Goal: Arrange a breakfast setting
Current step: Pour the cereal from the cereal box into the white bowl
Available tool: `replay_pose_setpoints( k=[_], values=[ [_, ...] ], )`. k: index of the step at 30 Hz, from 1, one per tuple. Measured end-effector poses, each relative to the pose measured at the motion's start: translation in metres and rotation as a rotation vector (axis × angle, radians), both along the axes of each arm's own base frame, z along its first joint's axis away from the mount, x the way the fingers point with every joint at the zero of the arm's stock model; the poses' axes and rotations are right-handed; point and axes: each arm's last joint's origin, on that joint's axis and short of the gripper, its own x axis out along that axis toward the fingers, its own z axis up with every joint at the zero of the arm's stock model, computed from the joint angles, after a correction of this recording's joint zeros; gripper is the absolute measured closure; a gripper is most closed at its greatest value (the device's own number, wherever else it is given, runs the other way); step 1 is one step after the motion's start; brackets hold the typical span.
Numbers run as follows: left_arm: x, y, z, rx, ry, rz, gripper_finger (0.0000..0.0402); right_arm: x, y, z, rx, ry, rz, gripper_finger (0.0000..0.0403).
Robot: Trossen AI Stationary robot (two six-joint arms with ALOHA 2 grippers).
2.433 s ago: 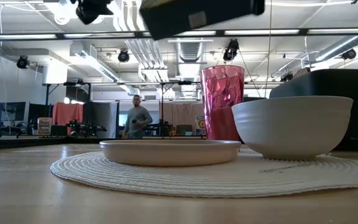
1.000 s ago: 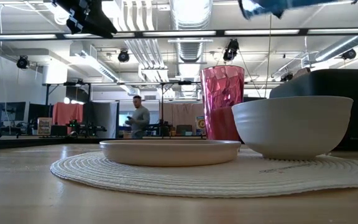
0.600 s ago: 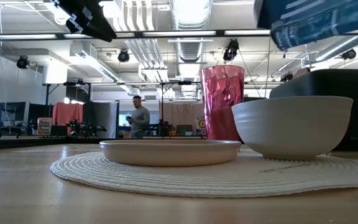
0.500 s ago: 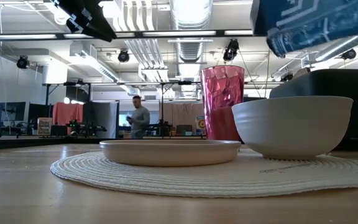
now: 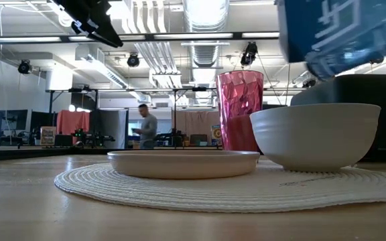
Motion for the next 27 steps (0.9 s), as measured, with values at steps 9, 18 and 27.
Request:
replay_pose_setpoints(
  k=[9,18,27],
  values=[
    [-0.006,0.011,0.0,0.022,0.026,0.054,0.0247,0.018,-0.028,0.002,0.096,0.005,0.002,0.0232],
    [-0.009,0.016,0.0,0.043,0.054,0.069,0.0247,0.029,-0.05,0.004,0.221,0.033,-0.001,0.0232],
    [-0.01,0.018,0.0,0.041,0.055,0.079,0.0247,0.034,-0.062,0.004,0.314,0.09,-0.036,0.0233]
  ],
)
